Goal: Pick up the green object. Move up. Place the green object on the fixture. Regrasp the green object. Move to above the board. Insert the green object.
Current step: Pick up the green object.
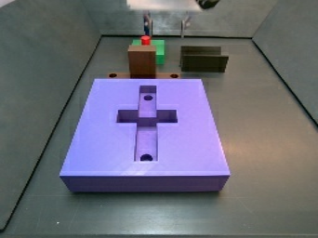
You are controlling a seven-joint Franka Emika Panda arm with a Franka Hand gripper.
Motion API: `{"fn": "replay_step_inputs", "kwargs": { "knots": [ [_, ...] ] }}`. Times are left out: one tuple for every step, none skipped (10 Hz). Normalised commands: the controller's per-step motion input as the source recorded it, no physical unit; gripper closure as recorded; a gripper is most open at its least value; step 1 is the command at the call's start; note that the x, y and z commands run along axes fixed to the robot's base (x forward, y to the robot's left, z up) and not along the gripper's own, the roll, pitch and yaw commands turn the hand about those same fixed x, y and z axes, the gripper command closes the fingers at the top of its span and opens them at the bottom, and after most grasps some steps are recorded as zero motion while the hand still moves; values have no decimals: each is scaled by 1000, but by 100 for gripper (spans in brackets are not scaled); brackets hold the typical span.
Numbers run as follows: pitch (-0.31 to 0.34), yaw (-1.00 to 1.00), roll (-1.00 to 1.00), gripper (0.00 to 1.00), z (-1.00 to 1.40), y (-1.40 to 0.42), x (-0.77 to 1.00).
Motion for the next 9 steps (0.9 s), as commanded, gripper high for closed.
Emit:
{"fn": "replay_step_inputs", "kwargs": {
  "knots": [
    [-71,-100,0,0,-400,-226,-286],
    [0,-134,1,0,-260,-157,-6],
    [20,-103,0,0,-257,0,31],
    [66,-86,0,0,-154,23,100],
    [90,-77,13,0,-120,0,186],
    [84,-51,34,0,-180,0,160],
    [67,-60,11,0,-203,0,137],
    [40,-60,0,0,-203,0,83],
    [44,-46,0,0,-200,0,80]
  ]
}}
